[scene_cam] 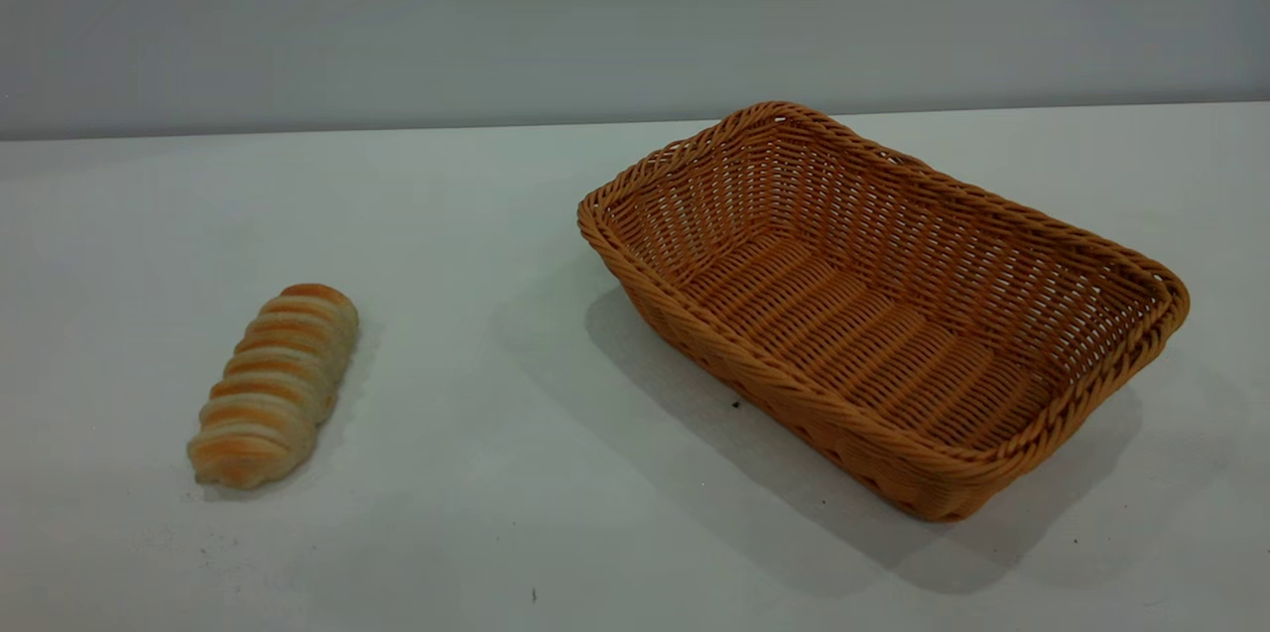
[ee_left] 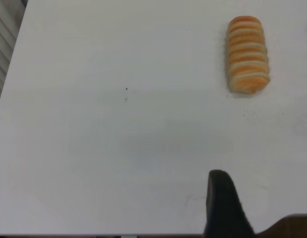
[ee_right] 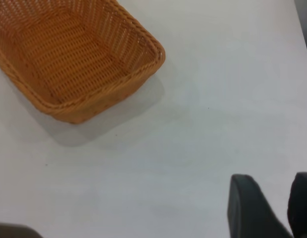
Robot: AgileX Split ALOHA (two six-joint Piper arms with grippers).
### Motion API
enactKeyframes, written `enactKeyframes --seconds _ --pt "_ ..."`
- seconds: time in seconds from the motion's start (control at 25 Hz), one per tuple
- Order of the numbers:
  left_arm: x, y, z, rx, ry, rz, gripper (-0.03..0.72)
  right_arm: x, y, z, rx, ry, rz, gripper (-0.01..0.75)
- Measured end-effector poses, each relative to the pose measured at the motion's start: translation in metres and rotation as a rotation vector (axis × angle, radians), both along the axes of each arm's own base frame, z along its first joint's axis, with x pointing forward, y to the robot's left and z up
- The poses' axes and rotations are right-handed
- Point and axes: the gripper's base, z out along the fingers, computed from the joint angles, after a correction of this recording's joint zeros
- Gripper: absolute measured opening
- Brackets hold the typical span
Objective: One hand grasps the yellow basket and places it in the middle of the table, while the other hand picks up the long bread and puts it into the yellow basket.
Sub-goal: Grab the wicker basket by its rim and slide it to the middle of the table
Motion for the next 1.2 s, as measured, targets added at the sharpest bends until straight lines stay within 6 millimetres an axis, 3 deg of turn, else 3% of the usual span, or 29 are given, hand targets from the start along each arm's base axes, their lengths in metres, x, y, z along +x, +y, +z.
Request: enactKeyframes --seconds 0.56,0.8,0.96,1.2 --pt "0.000 -0.002 0.000 -0.009 -0.001 -0.016 0.476 0.000 0.000 0.000 0.002 0.000 -0.003 0.238" --pt "0.004 -0.005 0.022 -0.034 -0.162 -0.041 0.476 0.000 -0.002 0.002 -0.003 -0.014 -0.021 0.239" --pt "0.025 -0.006 0.033 -0.050 -0.087 -0.046 0.476 0.004 0.002 0.014 0.023 -0.093 0.012 0.280" --pt "0.079 -0.008 0.058 -0.066 -0.013 -0.051 0.476 0.059 0.012 0.021 0.096 0.050 0.060 0.407"
